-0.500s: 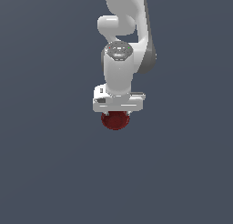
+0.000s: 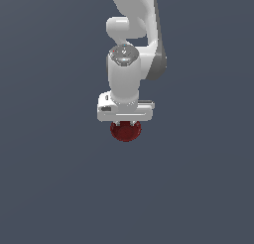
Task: Pick up the object and move it to a goal position.
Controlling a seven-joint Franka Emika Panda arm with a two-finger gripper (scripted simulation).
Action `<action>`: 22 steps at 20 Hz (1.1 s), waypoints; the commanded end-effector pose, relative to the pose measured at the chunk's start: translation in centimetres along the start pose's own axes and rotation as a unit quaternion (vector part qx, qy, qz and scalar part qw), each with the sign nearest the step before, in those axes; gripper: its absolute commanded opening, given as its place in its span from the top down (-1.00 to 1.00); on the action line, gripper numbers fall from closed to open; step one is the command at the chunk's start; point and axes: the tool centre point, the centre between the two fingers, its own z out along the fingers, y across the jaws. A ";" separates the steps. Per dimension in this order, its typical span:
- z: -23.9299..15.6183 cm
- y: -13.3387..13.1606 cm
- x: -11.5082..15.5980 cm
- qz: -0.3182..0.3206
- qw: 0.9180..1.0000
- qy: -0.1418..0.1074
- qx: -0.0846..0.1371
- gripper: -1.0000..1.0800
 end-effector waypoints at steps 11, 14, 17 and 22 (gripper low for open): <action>1.7 1.3 -0.3 0.012 0.999 -0.041 0.016 -0.23; 2.6 2.0 -0.5 0.019 0.997 -0.064 0.027 -0.23; 3.7 2.8 -0.8 0.026 0.995 -0.092 0.042 -0.23; 5.8 4.2 -1.6 0.040 0.985 -0.146 0.076 -0.23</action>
